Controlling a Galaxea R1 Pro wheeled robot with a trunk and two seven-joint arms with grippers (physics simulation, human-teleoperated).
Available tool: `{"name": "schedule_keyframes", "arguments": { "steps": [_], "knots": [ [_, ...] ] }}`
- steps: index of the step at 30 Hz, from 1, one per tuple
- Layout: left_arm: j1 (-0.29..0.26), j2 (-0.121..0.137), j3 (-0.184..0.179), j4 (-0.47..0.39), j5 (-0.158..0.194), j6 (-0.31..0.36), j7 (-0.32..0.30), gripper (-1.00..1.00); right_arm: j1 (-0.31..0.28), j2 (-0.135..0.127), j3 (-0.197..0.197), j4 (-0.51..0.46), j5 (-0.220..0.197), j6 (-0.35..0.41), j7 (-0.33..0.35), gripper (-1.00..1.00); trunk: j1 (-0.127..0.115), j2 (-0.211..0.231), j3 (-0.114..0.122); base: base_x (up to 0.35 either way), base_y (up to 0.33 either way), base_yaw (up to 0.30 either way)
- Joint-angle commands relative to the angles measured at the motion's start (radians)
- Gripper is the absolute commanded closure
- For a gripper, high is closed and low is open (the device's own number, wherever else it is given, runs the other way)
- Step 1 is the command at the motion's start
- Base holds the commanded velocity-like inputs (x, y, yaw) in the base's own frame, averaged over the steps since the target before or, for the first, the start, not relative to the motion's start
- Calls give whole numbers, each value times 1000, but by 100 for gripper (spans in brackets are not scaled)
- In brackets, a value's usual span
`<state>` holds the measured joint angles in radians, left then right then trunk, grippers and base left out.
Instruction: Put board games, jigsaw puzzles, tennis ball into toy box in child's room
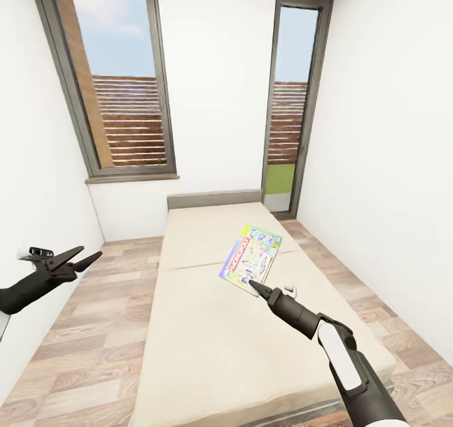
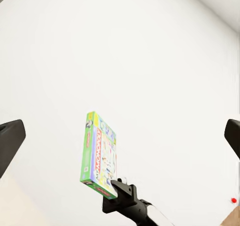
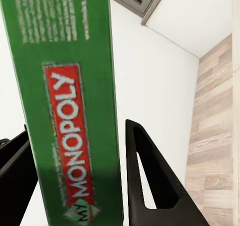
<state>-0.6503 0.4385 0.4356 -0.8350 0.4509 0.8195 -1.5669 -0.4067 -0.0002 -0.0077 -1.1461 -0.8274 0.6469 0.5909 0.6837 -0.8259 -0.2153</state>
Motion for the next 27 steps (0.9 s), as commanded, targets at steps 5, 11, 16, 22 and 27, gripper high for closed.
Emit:
{"name": "schedule_keyframes", "arguments": {
  "steps": [5, 11, 16, 22, 27],
  "knots": [
    [0, 0, 0, -2, -1, 10, -4, -100, -1, 0, -1, 1, -6, 6, 1, 100, 0, -1, -1, -61, -30, -267],
    [0, -1, 0, -3, -1, 10, -4, -100, -1, 0, -1, 2, -6, 7, 1, 100, 0, -1, 1, -141, -181, -278],
    [0, -1, 0, -3, -1, 10, -4, -100, -1, 0, -1, 2, -6, 6, 1, 100, 0, -1, 2, -13, -172, -280],
    [0, -1, 0, -3, -1, 10, -4, -100, -1, 0, -1, 2, -6, 5, 1, 100, 0, -1, 5, -1, -29, -280],
    [0, -1, 0, -3, -1, 10, -4, -100, -1, 0, -2, 2, -6, -8, 1, 100, 0, -1, 6, 0, -2, -280]
  ]
}}
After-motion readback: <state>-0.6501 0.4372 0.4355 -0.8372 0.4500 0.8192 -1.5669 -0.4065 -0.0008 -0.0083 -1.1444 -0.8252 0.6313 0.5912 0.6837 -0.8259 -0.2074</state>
